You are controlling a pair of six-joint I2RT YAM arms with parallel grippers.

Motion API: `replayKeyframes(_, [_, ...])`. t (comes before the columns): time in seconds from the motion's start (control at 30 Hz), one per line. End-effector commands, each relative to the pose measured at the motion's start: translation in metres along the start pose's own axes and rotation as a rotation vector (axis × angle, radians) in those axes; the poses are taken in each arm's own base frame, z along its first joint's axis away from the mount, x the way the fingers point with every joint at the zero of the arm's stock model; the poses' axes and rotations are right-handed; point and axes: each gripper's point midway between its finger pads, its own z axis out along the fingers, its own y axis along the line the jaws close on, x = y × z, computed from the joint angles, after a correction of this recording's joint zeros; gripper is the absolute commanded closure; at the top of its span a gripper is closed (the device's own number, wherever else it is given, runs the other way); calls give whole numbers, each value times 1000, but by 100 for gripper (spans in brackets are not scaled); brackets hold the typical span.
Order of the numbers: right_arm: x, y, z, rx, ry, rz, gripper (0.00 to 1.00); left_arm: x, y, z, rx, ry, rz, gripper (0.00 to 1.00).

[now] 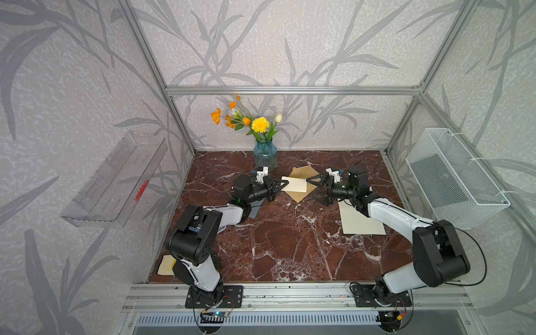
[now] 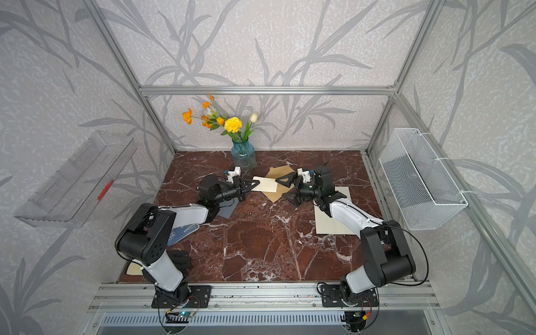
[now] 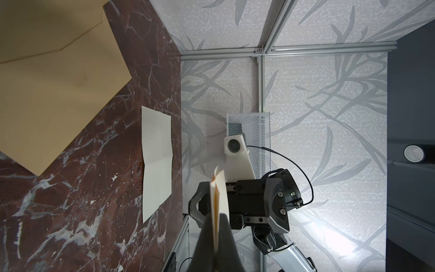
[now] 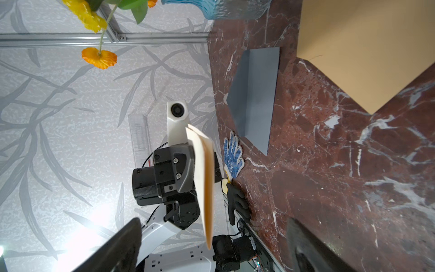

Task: Fold the letter paper in half and place it into the envelope
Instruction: Fold the letter paper.

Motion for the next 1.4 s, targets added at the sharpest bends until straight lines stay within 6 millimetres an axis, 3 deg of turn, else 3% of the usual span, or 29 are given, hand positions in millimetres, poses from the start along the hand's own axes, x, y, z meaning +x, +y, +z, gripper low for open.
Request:
replayKeyframes(0.0, [4, 15, 3, -47, 30, -45, 6, 4, -34, 2, 96, 47, 65, 100])
replayKeyframes(0.13, [3, 14, 12, -43, 32, -52, 7, 6, -35, 4, 87, 61, 69, 100])
replayKeyframes(0.27, [-1, 19, 24, -50, 36, -65, 16, 10, -34, 6, 78, 74, 70, 100])
replayKeyframes(0.5, [-8, 34, 31, -82, 34, -94, 57, 14, -29, 5, 39, 74, 79, 100])
replayKeyframes(0.73, [-4, 26, 30, -52, 34, -95, 100, 13, -27, 3, 14, 56, 85, 100])
replayKeyframes(0.87, [-5, 26, 28, -42, 20, -103, 100, 10, -25, 2, -5, 30, 84, 91])
replayKeyframes(1.0, [-8, 27, 24, -21, -24, -116, 100, 5, -19, -3, -67, -43, 72, 45])
replayKeyframes(1.03, [-8, 28, 23, -20, -33, -118, 100, 4, -18, -5, -83, -70, 68, 40])
replayKeyframes(1.17, [-9, 30, 25, -13, -66, -122, 100, 9, -26, -4, -115, -122, 88, 41])
replayKeyframes(1.37, [-7, 34, 34, -25, -71, -129, 100, 14, -31, 3, -111, -140, 99, 60])
